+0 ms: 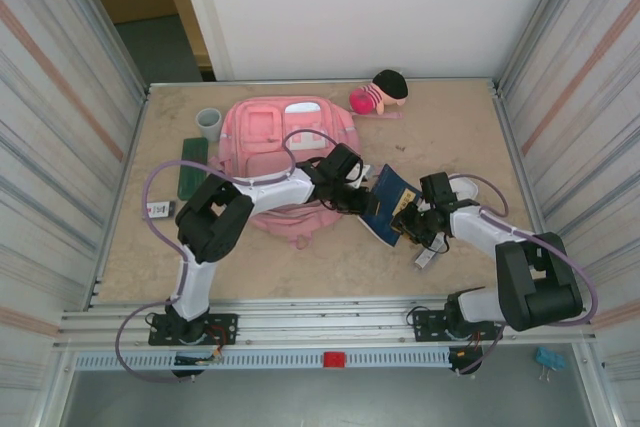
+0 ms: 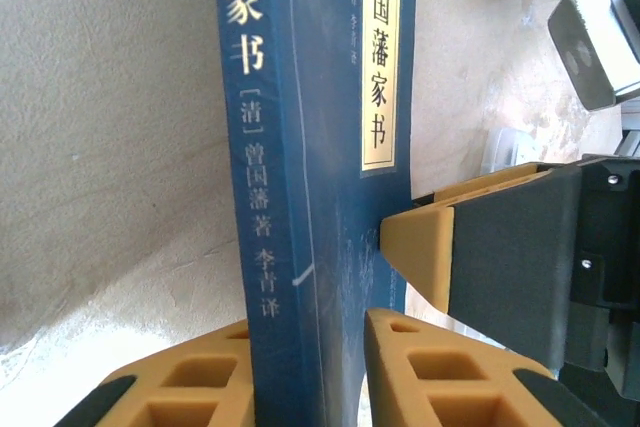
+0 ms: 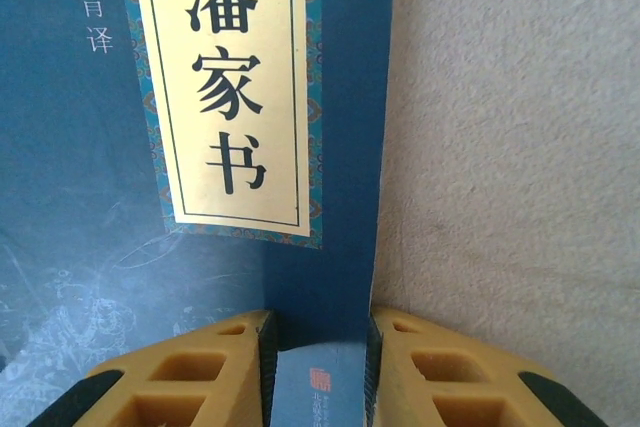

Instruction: Pack books, pencil case, and school supplies into a backpack

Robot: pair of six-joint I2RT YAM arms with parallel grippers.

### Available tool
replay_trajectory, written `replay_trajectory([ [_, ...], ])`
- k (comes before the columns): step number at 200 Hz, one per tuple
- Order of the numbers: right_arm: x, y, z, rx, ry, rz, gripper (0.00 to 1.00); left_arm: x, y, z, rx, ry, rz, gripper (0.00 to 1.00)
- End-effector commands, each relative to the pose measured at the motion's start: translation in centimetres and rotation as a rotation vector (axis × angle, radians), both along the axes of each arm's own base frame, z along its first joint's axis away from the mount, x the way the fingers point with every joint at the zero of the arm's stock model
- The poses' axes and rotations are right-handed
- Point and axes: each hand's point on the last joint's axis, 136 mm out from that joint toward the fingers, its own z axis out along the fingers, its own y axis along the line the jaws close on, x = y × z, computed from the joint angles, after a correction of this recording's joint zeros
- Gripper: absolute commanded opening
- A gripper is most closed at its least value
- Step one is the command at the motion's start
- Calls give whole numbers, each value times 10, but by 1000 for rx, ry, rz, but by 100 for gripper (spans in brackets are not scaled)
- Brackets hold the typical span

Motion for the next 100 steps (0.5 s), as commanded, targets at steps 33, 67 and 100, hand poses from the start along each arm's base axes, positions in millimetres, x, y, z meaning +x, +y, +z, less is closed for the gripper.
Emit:
replay_trajectory([
  [33,3,1,13,62,-50,-33,37,2,-11,10,-12,-65,-6,13],
  [67,18,-10,62,77,-241,-55,51,20,8,65,-93,-249,34,8],
  [100,28,-18,139,83,-537,-14,61,29,40,144,-272,-465,100,7],
])
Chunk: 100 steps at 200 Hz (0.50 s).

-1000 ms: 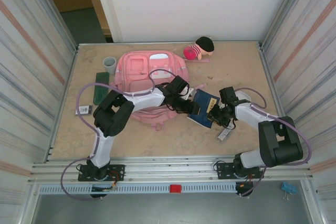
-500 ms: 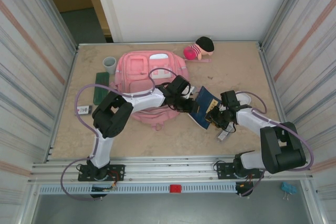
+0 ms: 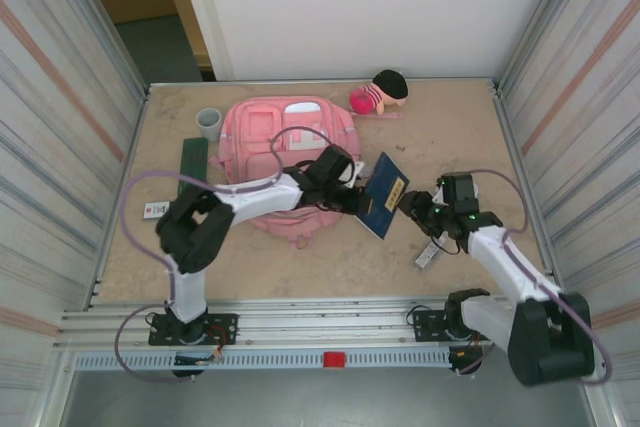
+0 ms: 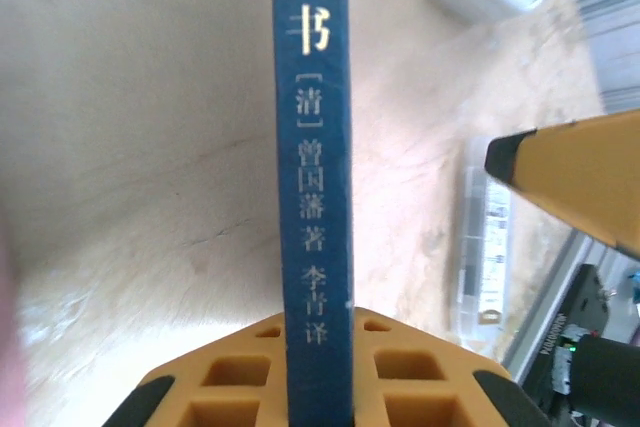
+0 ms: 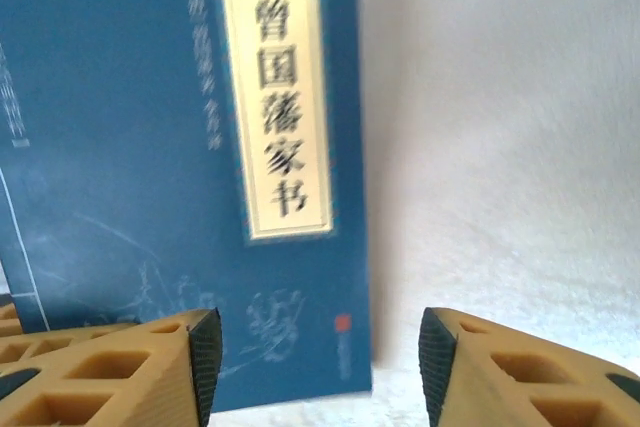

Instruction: Pack books, pencil case, and school supplies into a backpack

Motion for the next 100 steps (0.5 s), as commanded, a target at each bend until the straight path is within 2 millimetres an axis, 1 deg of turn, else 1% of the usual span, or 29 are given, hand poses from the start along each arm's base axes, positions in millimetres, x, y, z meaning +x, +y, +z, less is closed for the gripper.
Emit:
replay_trajectory([
  [1,7,-1,57,-10,-213,49,61,24,13,102,-221,-302,44,7],
  [7,8,0,72,-8,-273,65,63,23,20,115,-260,-339,52,6],
  [14,7,1,87,-8,-333,86,69,22,29,128,-301,-372,59,6],
  [35,3,15,132,25,-517,183,82,13,50,169,-457,-451,43,4],
  [52,1,29,159,76,-611,271,85,-1,64,200,-574,-498,-10,4],
  [69,0,42,182,141,-667,339,86,-14,72,220,-628,-524,-53,3],
  [82,1,47,199,183,-715,364,87,-23,77,234,-660,-553,-79,3],
  [100,1,52,222,222,-792,385,88,-29,86,246,-682,-591,-75,3],
])
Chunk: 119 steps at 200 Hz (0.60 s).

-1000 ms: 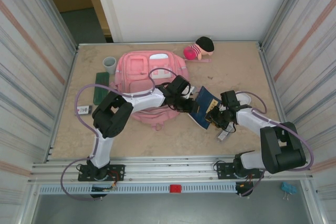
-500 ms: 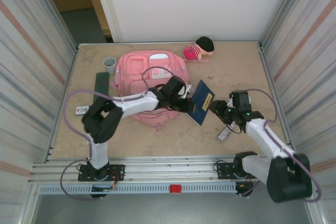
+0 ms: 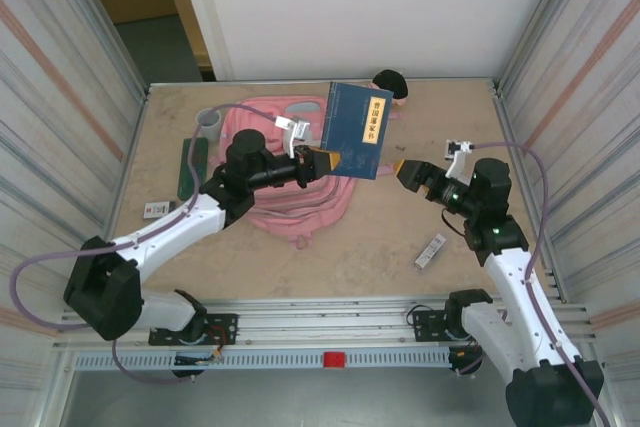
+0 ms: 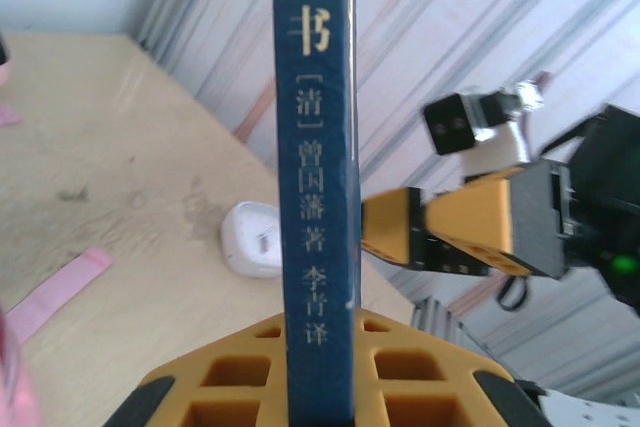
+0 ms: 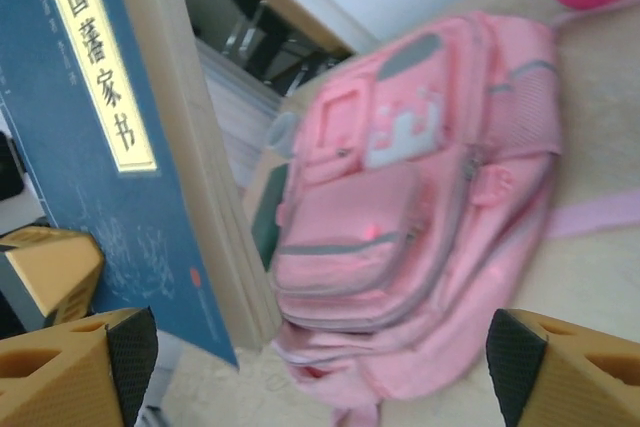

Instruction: Pack books, pencil case, and school supplies into a backpack

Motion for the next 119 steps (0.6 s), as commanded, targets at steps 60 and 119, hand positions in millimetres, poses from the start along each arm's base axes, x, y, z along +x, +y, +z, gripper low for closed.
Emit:
replay_trajectory([
  [60,-17,46,97,122,-281,237,91,-28,46,72,-237,-153,-53,3],
  [119,-22,85,111,184,-289,382,97,-39,58,88,-287,-176,-98,3],
])
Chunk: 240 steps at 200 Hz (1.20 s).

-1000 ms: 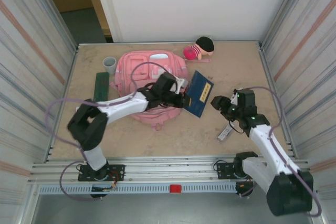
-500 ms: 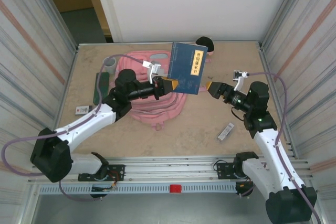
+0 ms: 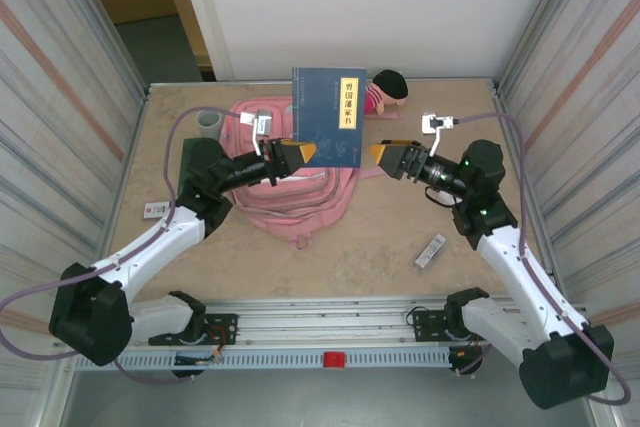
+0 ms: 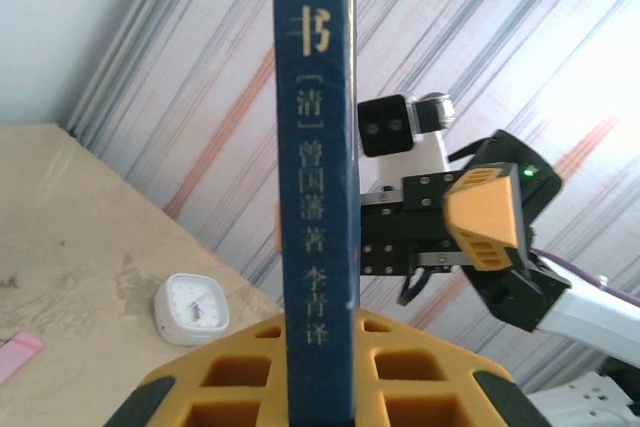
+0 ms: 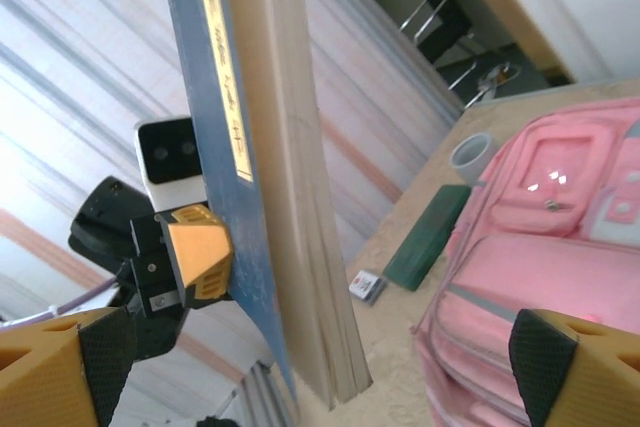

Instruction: Pack books, pencil case, and school supplies into a backpack

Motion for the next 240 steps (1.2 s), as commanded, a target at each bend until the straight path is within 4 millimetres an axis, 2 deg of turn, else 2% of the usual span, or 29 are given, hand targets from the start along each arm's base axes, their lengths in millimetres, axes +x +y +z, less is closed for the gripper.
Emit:
replay_trajectory([
  [1,-11,15,30,44,-79,78,97,-23,10,38,-78,-121,-49,3],
  [25,-16,22,38,72,-92,112,98,-24,12,40,-80,-124,-55,3],
  [29,-10,25,32,70,-74,118,98,-25,12,41,-81,-125,-57,3],
  [88,-12,33,42,132,-88,183,99,-22,7,45,-90,-119,-100,3],
  [114,-20,38,46,132,-124,224,98,-11,4,37,-71,-74,-85,4],
  [143,-27,44,49,119,-153,259,94,-10,1,40,-94,-71,-110,5],
  [167,-23,47,46,106,-145,260,67,-8,-1,42,-119,-65,-128,6],
  [196,-18,49,41,96,-139,259,47,-4,-3,37,-116,-48,-138,7],
  [213,-14,48,39,83,-145,239,26,-2,-4,30,-91,-40,-129,9],
  [225,-8,44,34,62,-138,202,10,2,-4,23,-56,-24,-104,17],
  [240,-8,40,28,14,-171,166,5,5,-1,12,5,-22,-60,39],
])
